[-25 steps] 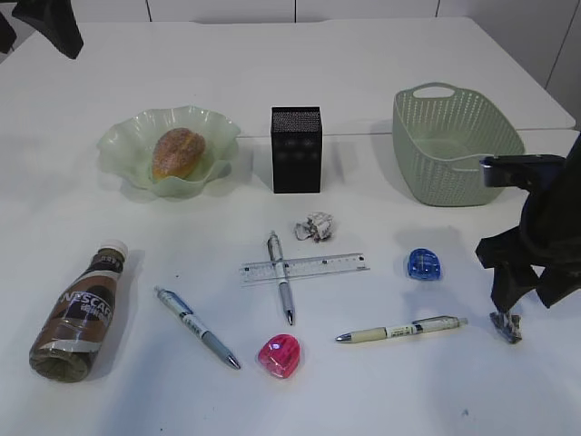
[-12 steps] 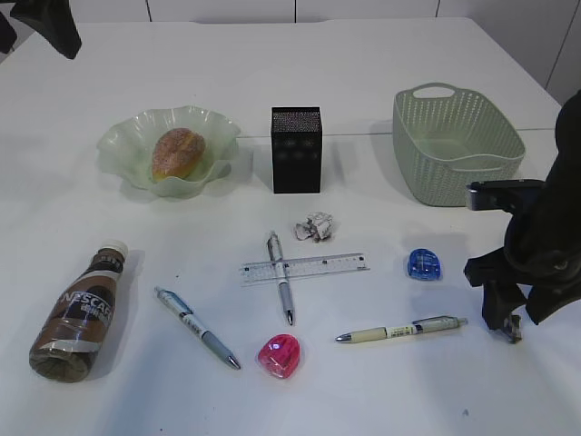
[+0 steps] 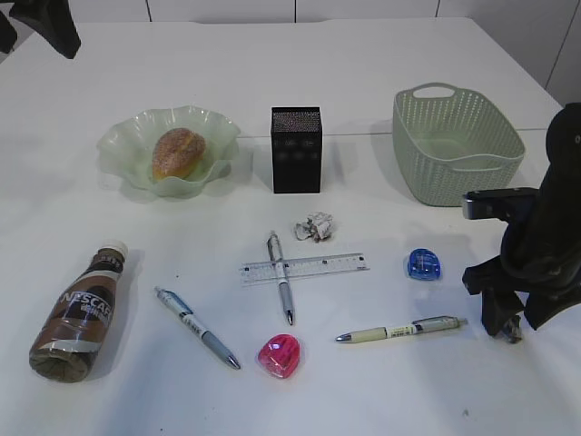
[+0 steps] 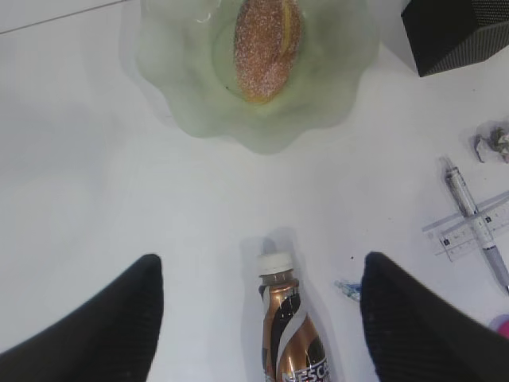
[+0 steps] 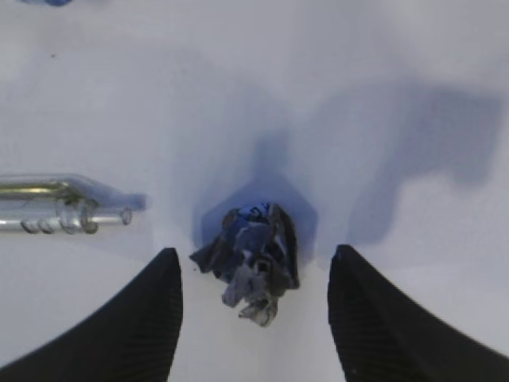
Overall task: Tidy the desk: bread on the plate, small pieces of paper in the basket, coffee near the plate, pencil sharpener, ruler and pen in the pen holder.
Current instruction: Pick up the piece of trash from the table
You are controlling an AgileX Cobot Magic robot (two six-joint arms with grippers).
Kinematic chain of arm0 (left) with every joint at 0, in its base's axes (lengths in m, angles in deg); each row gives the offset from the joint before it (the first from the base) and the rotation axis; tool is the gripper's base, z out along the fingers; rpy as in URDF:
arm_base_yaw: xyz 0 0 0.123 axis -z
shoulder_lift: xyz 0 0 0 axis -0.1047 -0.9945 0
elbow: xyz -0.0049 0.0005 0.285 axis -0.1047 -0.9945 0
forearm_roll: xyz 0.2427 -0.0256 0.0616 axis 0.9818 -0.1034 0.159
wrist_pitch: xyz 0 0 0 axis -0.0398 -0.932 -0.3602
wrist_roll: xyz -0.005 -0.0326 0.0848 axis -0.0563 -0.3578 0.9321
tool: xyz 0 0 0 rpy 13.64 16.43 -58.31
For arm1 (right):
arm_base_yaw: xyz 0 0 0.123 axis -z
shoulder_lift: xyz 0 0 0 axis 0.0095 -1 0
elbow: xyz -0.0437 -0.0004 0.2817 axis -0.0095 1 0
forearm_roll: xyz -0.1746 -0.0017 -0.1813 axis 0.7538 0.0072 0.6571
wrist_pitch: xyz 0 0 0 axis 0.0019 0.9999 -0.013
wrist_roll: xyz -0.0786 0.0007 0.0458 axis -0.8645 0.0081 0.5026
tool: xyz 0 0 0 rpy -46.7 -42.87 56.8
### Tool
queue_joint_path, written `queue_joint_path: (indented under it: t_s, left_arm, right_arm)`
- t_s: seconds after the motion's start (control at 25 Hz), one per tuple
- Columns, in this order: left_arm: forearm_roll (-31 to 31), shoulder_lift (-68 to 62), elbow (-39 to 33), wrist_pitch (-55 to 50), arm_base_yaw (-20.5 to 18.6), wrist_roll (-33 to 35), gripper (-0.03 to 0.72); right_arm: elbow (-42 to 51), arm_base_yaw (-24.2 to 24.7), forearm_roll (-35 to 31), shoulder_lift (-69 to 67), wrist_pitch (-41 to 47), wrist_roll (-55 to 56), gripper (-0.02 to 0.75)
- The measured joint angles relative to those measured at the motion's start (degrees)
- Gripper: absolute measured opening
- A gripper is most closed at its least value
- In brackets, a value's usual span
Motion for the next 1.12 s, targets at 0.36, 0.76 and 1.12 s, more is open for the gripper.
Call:
queue_joint_path:
  t_s: [0.36,0.76,1.12]
  left_arm:
    - [0.0,0.0,0.0,0.0,0.0,0.0,0.539]
    - [0.0,0.0,0.0,0.0,0.0,0.0,0.538]
    - [0.0,0.0,0.0,0.0,0.0,0.0,0.529]
  right_arm:
    - [0.0,0.0,0.0,-0.3,-0.6,0.0,0.459]
    - [0.0,0.0,0.0,-0.8,-2.0,0.0,0.360]
    - [-0.2,0.0,0.9,-0.8,-2.0,0.0,0.044]
